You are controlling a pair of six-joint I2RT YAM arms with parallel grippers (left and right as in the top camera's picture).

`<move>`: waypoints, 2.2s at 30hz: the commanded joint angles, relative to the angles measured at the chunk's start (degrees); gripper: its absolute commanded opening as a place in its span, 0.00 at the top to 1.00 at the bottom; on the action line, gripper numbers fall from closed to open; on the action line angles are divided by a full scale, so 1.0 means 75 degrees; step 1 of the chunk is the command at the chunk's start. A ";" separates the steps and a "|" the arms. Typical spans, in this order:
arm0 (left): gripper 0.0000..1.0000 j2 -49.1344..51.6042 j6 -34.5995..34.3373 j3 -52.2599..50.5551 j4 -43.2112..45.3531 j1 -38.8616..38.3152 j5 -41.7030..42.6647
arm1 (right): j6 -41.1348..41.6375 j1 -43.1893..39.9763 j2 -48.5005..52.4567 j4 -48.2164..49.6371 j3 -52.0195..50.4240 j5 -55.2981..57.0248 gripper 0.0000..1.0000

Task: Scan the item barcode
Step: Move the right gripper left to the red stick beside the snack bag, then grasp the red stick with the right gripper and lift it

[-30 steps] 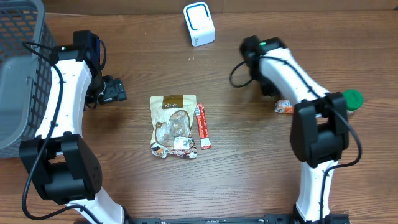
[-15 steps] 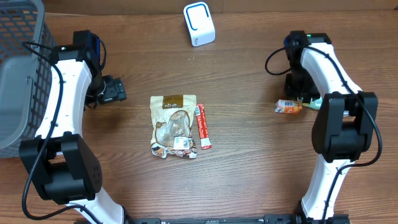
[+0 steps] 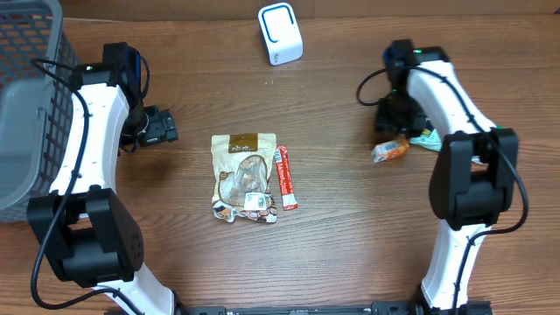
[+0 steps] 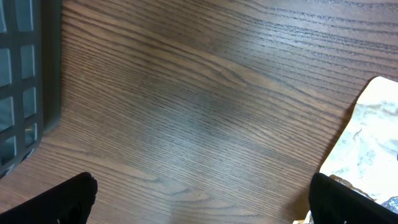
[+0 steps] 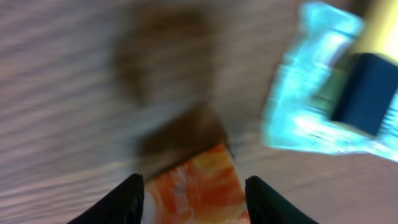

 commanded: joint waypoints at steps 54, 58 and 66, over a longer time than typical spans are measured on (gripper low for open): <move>0.00 0.0052 0.0146 0.0093 0.0006 -0.0052 0.0038 | 0.0804 0.3800 -0.0551 0.0259 -0.0962 -0.2299 0.66; 0.00 0.0052 0.0146 0.0093 0.0006 -0.0052 0.0035 | 0.0804 0.3803 -0.0548 0.0376 -0.0979 -0.2838 0.66; 0.00 0.0052 0.0146 0.0093 0.0006 -0.0052 0.0035 | 0.1160 0.3867 -0.0548 0.0819 -0.0988 -0.3433 0.67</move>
